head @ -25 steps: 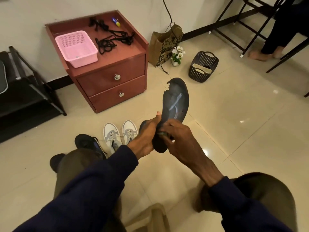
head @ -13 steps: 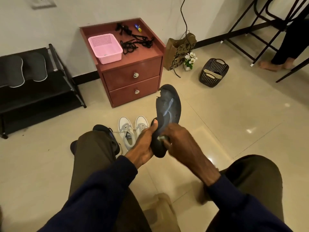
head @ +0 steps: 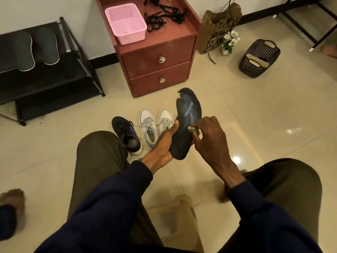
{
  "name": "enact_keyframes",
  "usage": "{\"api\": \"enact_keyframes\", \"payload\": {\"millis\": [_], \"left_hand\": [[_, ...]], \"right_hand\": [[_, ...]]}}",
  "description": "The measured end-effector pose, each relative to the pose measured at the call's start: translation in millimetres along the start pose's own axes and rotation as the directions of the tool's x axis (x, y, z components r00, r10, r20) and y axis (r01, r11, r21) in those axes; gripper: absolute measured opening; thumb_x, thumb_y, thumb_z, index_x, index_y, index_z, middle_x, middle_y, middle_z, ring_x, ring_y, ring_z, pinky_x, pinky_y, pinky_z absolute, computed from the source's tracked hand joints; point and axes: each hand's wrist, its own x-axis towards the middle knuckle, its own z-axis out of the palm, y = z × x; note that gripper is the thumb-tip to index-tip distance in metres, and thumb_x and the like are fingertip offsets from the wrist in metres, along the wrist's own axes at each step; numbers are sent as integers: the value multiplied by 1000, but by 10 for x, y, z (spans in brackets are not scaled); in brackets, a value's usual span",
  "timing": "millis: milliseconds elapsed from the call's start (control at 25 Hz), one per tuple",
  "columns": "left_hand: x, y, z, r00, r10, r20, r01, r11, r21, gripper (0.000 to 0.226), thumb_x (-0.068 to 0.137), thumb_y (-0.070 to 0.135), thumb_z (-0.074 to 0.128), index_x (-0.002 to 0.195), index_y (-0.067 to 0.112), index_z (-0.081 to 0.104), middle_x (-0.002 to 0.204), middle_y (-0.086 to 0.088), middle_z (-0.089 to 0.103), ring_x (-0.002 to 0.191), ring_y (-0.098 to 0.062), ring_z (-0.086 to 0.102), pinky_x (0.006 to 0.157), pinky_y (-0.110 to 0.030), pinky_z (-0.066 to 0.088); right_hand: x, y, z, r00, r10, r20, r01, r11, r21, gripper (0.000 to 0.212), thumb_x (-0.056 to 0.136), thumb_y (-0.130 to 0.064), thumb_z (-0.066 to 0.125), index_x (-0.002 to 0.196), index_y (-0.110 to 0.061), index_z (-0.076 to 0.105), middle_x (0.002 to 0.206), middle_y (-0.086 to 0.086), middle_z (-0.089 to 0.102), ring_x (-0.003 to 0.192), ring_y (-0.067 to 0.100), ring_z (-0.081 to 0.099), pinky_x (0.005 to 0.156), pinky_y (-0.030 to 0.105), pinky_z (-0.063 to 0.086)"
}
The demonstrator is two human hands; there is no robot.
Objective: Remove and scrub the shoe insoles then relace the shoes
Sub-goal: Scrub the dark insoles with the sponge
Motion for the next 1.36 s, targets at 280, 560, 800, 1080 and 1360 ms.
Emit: {"api": "enact_keyframes", "payload": {"millis": [280,560,800,1080,1360], "left_hand": [[140,-36,-216,999,-53,-11,52,996,-69,42,102,34,60,135,9,64,128,-16,70,102,-29,74,85,-43,63],[95,-23,-164,998,-65,19,65,998,-16,50,100,37,63,140,7,60,130,-15,69,107,-28,72,88,-39,61],[-9,-16,-64,997,-25,75,31,996,-80,49,100,31,61,141,6,58,126,-17,70,93,-28,76,71,-38,63],[-26,-11,-69,992,-54,117,62,996,-69,55,98,38,62,141,5,57,130,-20,68,97,-31,74,82,-42,63],[56,-67,-90,996,-36,84,37,999,-5,50,101,35,60,142,5,58,117,-14,73,89,-25,75,73,-36,63]], "right_hand": [[52,20,154,966,-142,218,122,987,100,10,78,-10,81,86,-15,77,85,2,70,82,25,56,67,43,52],[-31,-220,106,903,-251,349,196,963,187,6,78,-10,74,82,-14,75,82,-1,67,83,18,51,69,40,48],[-45,-65,-20,999,-31,30,34,996,-77,14,77,-8,83,87,-11,74,83,6,67,81,26,53,64,42,49],[35,-92,-93,989,-110,97,119,988,-101,12,76,-11,86,84,-14,78,82,4,69,81,26,54,64,44,51],[-87,-114,81,926,-219,307,177,971,160,4,85,-17,77,88,-18,79,83,-3,66,86,17,52,70,38,49]]}}
